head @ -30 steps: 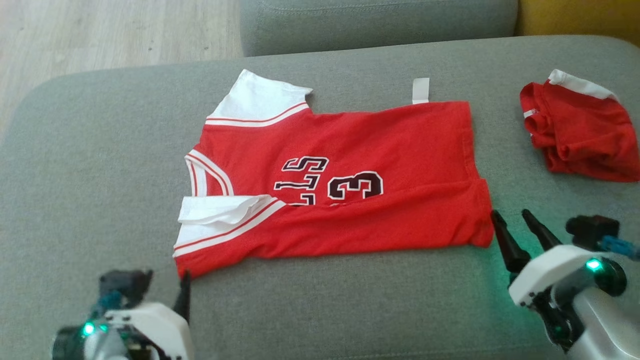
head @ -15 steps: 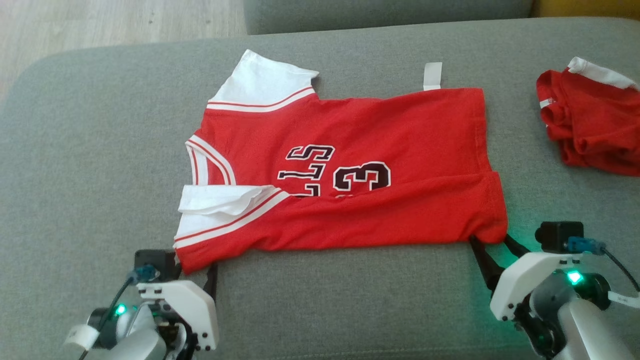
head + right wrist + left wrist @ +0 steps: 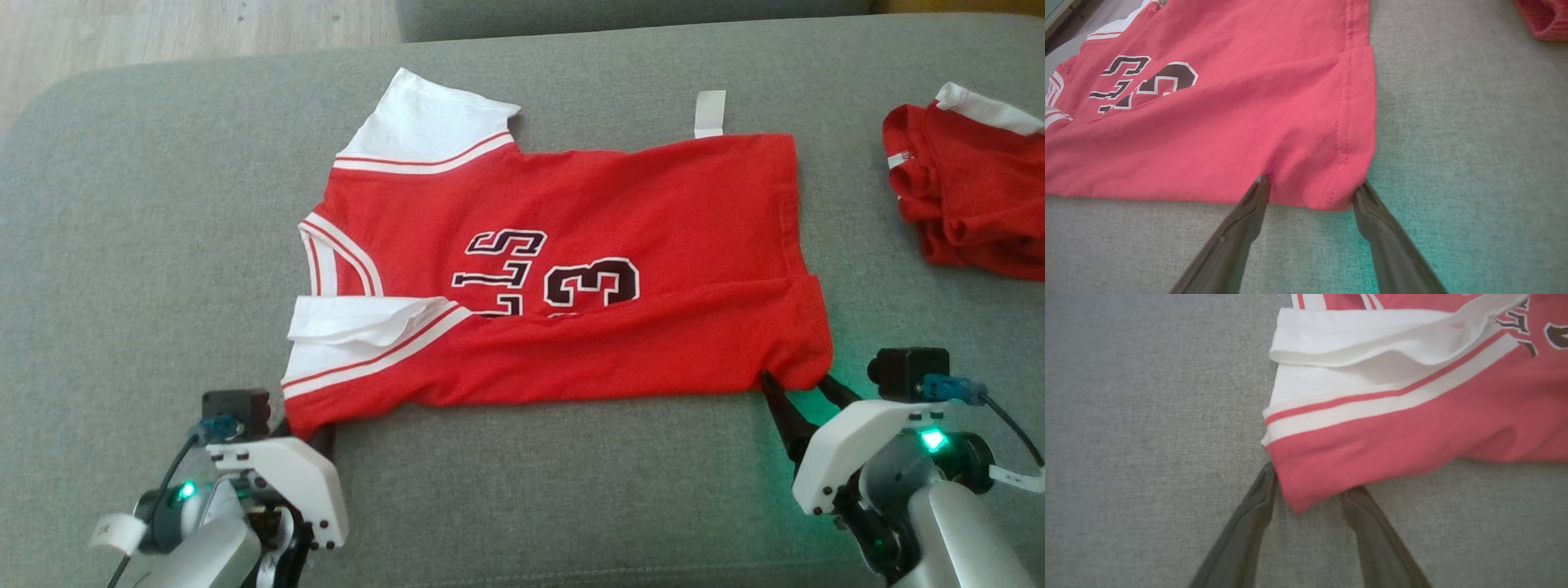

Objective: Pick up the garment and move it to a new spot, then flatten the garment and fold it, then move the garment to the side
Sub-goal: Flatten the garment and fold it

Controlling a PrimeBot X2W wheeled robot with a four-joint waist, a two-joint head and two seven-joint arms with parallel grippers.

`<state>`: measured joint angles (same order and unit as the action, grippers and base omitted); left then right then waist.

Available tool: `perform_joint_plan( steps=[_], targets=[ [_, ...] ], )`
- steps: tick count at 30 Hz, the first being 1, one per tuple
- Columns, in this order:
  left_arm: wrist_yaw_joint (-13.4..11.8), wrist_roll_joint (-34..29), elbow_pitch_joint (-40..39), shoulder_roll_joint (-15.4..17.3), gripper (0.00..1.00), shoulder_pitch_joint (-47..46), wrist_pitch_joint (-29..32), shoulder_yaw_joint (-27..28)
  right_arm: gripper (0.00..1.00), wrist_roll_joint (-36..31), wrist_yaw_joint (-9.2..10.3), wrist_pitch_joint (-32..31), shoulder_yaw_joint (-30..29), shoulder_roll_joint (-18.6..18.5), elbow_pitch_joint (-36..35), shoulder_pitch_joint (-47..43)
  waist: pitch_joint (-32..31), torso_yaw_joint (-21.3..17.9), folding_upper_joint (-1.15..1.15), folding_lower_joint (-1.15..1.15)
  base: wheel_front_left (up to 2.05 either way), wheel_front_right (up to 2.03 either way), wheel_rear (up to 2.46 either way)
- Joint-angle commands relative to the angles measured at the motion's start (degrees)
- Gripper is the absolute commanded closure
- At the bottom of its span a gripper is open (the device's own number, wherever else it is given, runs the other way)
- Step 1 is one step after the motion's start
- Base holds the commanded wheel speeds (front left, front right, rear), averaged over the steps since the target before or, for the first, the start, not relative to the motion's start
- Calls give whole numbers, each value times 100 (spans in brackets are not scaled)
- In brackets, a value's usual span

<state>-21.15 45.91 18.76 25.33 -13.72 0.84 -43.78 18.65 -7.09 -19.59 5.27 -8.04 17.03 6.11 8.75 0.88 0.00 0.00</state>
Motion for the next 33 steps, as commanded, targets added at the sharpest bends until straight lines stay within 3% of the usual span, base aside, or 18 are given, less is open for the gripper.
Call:
perform_joint_plan(
  steps=[1,2,10,20,28,29,30,31,33],
  targets=[
    [14,12,-102,127,100,-331,-39,204,67,-12,-40,-2,103,-31,-243,5,0,1,0,0,0,0,0],
    [19,12,-103,134,100,-332,-41,202,100,2,-40,2,112,-42,-255,5,-1,1,0,0,0,0,0],
    [62,-36,-401,454,100,-248,29,174,100,110,-40,-104,29,-336,-419,-55,-120,6,0,0,0,0,0],
    [16,-170,-1119,1161,100,47,670,-106,100,393,-40,-1089,157,-938,-1171,-694,-356,33,0,0,0,0,0],
    [-392,-26,-1938,1646,100,660,1244,-225,100,548,-40,-2012,-81,-1021,-1904,-1457,-529,-10,0,0,0,0,0],
    [-448,9,-2009,1652,96,713,1264,-209,96,530,-40,-2049,-118,-992,-1967,-1491,-525,-13,0,0,0,0,0],
    [-493,27,-2044,1656,58,754,1270,-202,51,499,-40,-2069,-151,-964,-2006,-1511,-525,-19,0,0,0,0,0],
    [-520,51,-2057,1654,2,797,1300,-212,0,451,-40,-2089,-194,-928,-2021,-1527,-527,-27,0,0,0,0,0],
    [-520,113,-2087,1630,0,860,1365,-247,0,371,-40,-2111,-247,-866,-2044,-1538,-528,-36,0,0,0,0,0]
  ],
)
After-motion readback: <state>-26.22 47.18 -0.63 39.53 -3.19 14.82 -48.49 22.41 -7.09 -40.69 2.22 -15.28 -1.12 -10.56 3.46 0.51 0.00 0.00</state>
